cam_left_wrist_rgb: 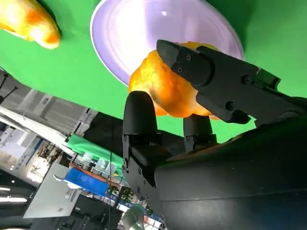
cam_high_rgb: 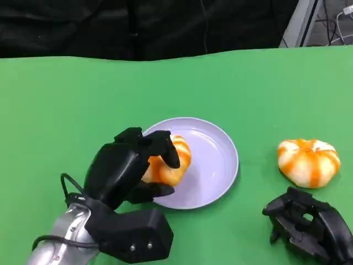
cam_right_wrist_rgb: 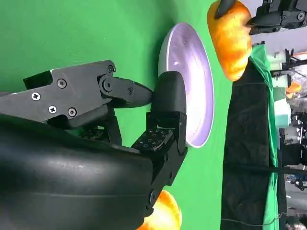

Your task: Grasp the bread from the table and place it into the plate.

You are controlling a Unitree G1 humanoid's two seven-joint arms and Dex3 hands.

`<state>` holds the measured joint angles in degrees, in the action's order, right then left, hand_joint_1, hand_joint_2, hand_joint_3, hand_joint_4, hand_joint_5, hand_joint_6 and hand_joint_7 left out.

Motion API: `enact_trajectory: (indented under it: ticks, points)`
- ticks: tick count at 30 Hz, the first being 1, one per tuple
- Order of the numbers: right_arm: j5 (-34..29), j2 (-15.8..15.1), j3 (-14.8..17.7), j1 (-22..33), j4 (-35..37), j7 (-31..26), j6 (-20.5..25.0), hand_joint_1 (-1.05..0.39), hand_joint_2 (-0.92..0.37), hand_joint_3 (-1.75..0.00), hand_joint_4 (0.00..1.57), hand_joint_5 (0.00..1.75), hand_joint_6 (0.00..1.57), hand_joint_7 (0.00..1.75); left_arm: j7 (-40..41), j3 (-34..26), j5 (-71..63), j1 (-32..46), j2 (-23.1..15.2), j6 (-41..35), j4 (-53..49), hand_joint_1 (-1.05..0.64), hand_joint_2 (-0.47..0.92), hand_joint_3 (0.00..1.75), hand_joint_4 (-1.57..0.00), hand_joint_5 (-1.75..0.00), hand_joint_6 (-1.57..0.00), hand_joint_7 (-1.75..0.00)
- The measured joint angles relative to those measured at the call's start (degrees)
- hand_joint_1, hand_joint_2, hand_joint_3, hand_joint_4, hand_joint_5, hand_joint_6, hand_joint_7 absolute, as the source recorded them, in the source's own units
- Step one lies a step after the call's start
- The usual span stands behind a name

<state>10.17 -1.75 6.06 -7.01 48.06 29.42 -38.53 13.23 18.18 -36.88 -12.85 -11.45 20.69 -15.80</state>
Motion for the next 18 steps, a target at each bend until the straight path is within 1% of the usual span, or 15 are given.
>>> enact_trajectory:
  ticks: [7,18]
  points:
    - [0.0,0.0,0.0,0.0,0.0,-0.1,0.1,-0.22,-0.92,-0.49,0.66,1.75,0.76,1.11,-1.0,0.4,0.4,-2.8,0.1,-0.1,-1.5,-0.08,0.85,0.0,-0.49,-1.75,-0.48,-1.54]
    - [0.0,0.0,0.0,0.0,0.0,-0.3,0.1,-0.22,-0.92,-0.49,0.67,1.75,0.76,1.12,-1.0,0.4,0.6,-3.0,0.1,-0.1,-1.6,-0.09,0.85,0.0,-0.49,-1.74,-0.48,-1.54]
